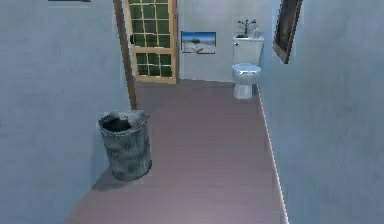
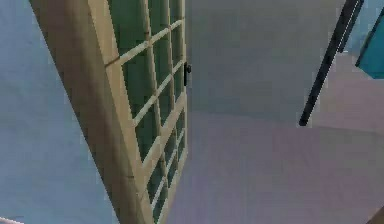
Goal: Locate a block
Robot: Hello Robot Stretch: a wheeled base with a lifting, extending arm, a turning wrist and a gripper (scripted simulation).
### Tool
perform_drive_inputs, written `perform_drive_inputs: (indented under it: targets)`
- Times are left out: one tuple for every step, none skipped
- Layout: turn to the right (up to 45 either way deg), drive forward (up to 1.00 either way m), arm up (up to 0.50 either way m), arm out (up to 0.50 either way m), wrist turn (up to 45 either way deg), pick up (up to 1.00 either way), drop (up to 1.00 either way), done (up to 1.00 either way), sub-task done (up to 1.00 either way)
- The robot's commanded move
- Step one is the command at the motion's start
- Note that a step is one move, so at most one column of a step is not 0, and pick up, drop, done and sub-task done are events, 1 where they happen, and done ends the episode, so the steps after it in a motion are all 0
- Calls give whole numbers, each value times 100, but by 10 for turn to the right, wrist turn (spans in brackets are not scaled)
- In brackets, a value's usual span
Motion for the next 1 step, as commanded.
perform_drive_inputs:
  targets:
    - [0, 20, 0, 0, 0, 0, 0, 0, 0]
